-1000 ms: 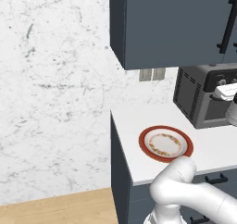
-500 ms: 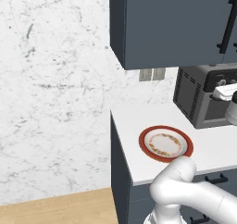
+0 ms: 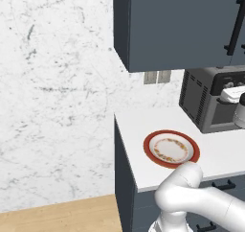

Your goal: Pick up the kebab skewer and baguette bread, and place them inside the toaster oven. Close the toaster oven door and start by setting the timer.

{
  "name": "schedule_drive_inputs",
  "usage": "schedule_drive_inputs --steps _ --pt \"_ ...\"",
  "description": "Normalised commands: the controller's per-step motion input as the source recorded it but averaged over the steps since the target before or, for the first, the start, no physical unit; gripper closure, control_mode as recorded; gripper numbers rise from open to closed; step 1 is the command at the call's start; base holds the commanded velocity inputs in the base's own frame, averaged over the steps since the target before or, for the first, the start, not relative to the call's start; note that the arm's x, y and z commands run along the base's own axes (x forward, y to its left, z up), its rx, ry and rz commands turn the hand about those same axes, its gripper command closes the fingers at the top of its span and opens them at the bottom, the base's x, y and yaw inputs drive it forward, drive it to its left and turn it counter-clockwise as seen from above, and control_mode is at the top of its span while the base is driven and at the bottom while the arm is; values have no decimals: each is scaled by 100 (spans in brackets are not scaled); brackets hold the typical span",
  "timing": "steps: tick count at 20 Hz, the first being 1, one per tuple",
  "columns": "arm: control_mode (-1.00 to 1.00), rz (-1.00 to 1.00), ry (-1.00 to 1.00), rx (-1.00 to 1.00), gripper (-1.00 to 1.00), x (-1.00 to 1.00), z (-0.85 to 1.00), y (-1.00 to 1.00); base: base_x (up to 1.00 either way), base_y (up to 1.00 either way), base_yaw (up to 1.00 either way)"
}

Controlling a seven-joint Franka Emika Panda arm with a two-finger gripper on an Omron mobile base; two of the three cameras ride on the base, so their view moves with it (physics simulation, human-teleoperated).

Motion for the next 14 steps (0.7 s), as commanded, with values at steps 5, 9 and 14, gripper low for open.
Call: schedule_drive_inputs --steps 5,9,14 --pt "-100 0 0 0 -100 0 -1 0 0 0 0" --pt "-100 0 0 0 -100 0 0 0 0 0 0" --pt "-100 0 0 0 100 0 0 0 0 0 0"
